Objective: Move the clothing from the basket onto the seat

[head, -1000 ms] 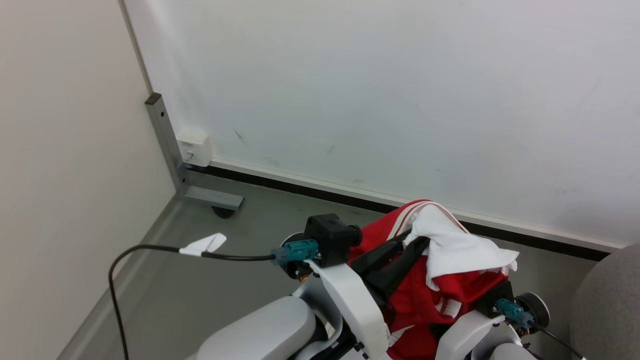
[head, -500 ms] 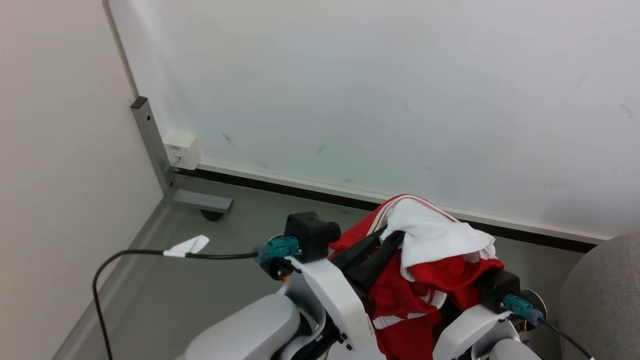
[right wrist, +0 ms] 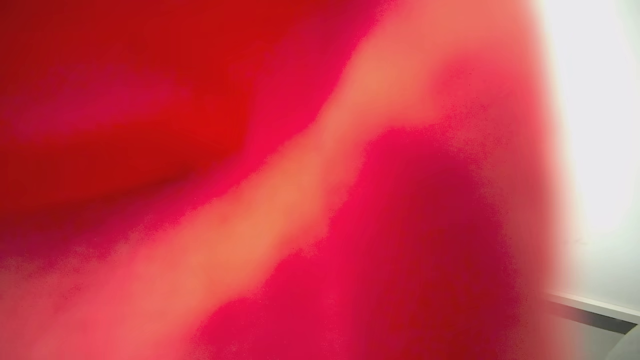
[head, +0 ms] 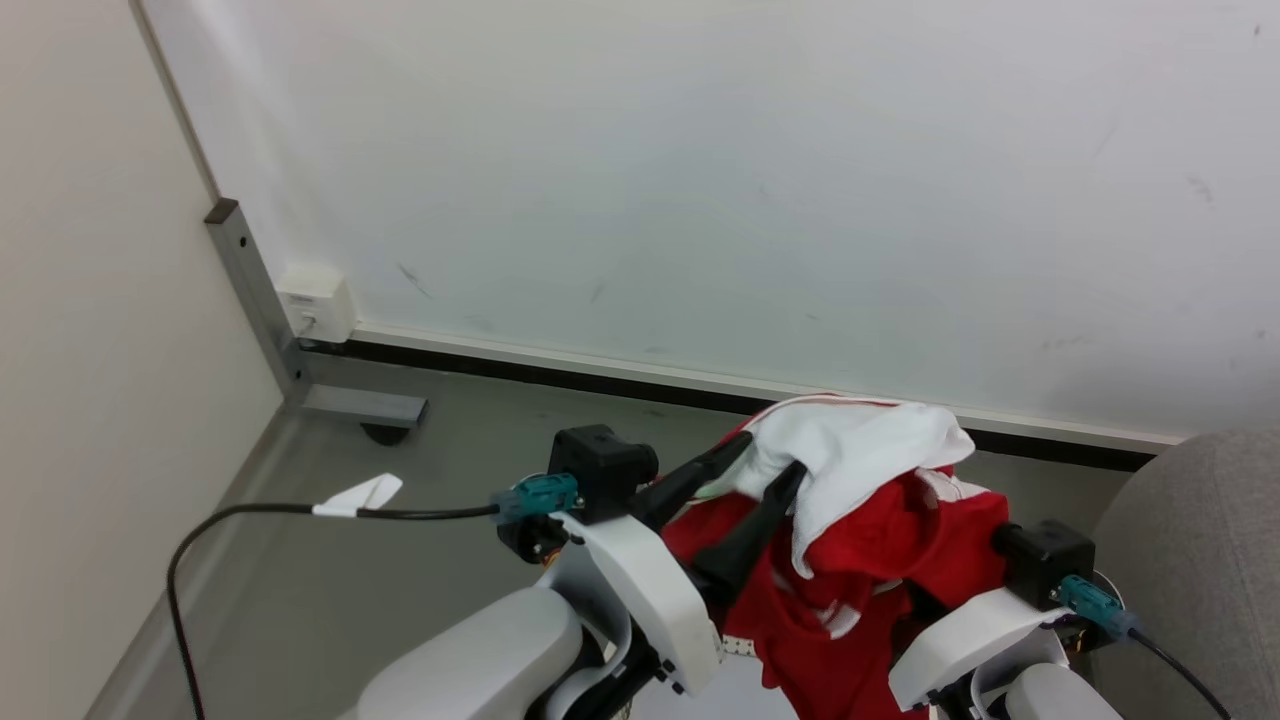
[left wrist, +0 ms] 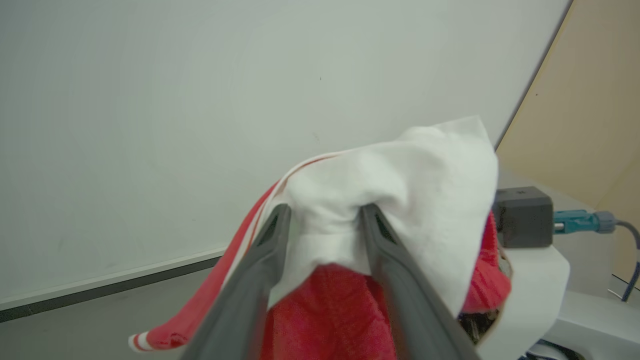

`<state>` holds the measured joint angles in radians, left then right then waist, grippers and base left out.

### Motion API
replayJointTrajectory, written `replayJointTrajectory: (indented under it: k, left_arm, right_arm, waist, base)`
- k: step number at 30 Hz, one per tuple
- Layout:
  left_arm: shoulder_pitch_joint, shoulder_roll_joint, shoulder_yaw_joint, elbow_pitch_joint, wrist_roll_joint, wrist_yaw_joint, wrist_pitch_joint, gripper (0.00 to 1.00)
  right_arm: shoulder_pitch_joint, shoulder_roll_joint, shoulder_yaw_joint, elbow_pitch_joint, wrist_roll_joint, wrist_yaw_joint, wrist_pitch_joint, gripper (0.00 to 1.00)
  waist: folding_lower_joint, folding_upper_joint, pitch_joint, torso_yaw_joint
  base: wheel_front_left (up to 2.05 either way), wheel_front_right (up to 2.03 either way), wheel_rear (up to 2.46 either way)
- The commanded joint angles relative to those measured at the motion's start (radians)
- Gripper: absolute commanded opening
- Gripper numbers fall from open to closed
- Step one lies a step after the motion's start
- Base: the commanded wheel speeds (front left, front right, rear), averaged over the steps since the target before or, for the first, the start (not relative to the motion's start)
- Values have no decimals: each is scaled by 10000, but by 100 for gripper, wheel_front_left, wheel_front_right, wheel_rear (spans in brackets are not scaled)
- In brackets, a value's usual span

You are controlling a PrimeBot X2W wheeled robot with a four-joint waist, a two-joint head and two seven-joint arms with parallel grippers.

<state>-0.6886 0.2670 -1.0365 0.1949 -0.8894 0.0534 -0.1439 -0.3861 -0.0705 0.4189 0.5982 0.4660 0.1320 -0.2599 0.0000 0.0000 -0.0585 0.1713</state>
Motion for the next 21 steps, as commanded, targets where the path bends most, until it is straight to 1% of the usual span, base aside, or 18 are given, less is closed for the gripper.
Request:
replayJointTrajectory:
  k: [1, 8, 11, 16, 21]
  left_arm:
    - [103, 88, 8, 120, 80, 17, -105, 100]
    - [316, 242, -33, 445, 141, -51, -370, 100]
    - [426, 326, -15, 413, 164, -37, -457, 100]
    - [573, 489, -20, 118, 343, -44, -717, 100]
    - [657, 597, 12, -295, 495, 51, -914, 100]
  right_arm:
    - [154, -49, -172, -138, 52, -25, -51, 0]
    - [390, -174, -1085, -830, 154, -25, -50, 0]
    - [457, -267, -1317, -1138, 12, -25, -48, 0]
    - [726, -467, -1727, -1760, -252, -25, 97, 0]
    - [1094, -453, -2112, -2690, -587, -25, 456, 0]
  waist:
    - [0, 0, 63, -146]
    - [0, 0, 199, -705]
    - [0, 0, 241, -1010]
    - [0, 0, 301, -1670]
    - [0, 0, 375, -2486]
  base:
    - [0, 0, 0]
    - [0, 0, 0]
    - [0, 0, 0]
    - [0, 0, 0]
    - [0, 0, 0]
